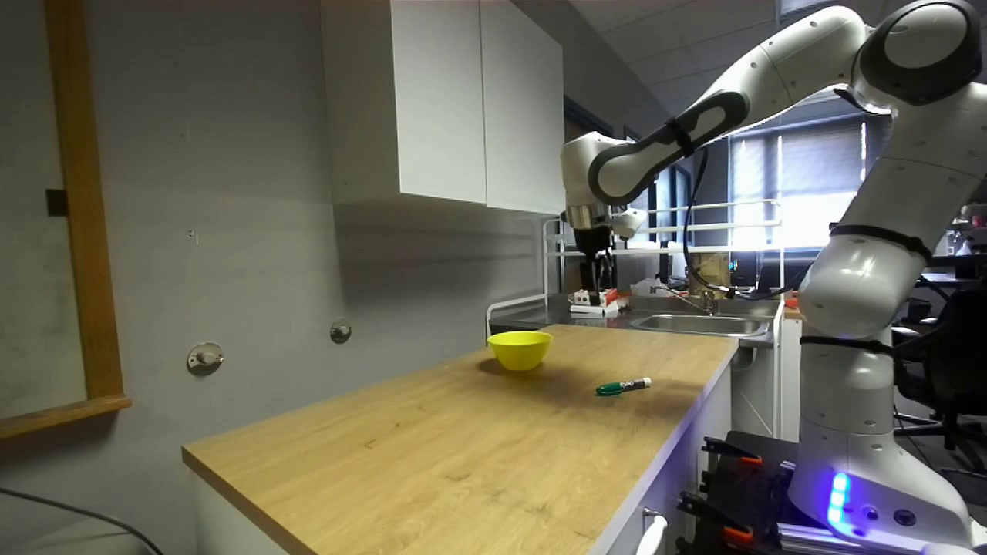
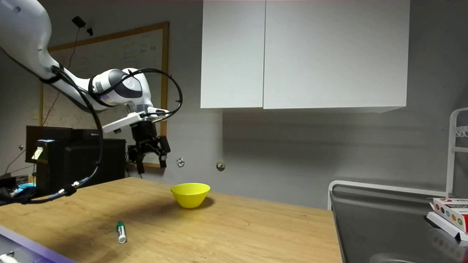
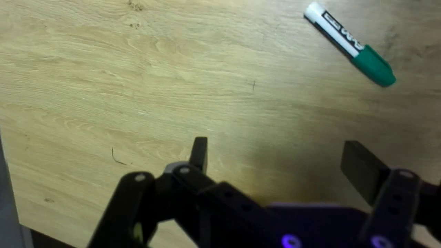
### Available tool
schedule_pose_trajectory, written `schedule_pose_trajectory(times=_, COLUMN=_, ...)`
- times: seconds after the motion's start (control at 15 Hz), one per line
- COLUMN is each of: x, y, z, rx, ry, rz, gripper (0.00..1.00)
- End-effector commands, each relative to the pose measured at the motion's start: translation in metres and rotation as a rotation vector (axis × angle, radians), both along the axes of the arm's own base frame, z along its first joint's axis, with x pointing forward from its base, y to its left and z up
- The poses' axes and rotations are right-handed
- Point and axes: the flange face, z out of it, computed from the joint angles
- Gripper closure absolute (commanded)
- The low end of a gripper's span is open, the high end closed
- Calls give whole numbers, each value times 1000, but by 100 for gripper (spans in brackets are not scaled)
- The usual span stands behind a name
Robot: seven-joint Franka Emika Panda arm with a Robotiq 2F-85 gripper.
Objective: Put the maker in the yellow bowl
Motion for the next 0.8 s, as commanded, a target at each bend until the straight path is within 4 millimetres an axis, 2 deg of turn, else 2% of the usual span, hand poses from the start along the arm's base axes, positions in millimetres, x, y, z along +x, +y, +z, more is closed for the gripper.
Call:
schedule_pose_trajectory(times=0.0, x=-19, y=-14, z=-51, rx=-59, ry=129, rz=139, gripper=0)
schedule_pose_trajectory(times=0.2, x=-39, y=-30, z=-96, rx=-83, ry=234, rz=255, gripper=0)
schedule_pose_trajectory(times=0.4, x=-49, y=-36, z=-126, rx=-77, ry=287, rz=382, gripper=0)
schedule_pose_trajectory(times=0.53, x=-50, y=-31, z=-136, rx=-61, ry=300, rz=455, gripper=0)
schedule_pose_trajectory(times=0.73, x=-53, y=-20, z=-139, rx=-50, ry=297, rz=532, gripper=0)
